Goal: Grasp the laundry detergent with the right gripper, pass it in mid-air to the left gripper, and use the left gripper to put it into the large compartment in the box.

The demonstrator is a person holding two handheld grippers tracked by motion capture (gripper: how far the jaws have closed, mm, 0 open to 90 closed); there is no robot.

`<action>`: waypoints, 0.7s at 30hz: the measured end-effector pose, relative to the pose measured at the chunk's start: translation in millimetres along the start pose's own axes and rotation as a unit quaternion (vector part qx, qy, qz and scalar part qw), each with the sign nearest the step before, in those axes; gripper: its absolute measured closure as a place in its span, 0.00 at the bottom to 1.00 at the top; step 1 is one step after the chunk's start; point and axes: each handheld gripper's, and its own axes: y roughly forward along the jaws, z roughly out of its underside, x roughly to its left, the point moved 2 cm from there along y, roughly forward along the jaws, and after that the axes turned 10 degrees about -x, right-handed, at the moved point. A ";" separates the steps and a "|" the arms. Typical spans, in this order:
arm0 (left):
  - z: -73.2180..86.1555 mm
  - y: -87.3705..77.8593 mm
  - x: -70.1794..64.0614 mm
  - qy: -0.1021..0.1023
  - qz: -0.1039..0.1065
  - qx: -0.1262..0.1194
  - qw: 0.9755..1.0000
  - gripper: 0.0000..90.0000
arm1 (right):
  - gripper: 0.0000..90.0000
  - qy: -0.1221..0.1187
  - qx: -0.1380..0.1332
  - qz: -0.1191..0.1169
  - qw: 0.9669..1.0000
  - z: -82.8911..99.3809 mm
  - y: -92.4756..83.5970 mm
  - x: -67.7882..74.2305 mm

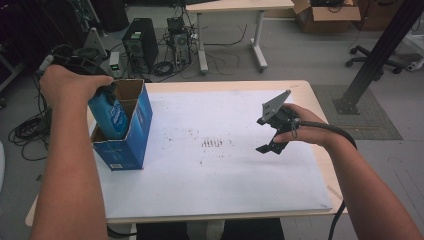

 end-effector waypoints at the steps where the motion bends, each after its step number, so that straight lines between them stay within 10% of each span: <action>1: 0.3 2.0 -0.1 0.002 -0.001 0.001 1.000 0.42 | 0.03 0.001 0.001 0.000 1.000 0.4 -0.3 0.1; 21: 7.3 65.3 -8.0 0.020 -0.005 0.024 0.999 0.42 | 0.03 0.004 0.010 -0.005 1.000 6.8 4.8 3.8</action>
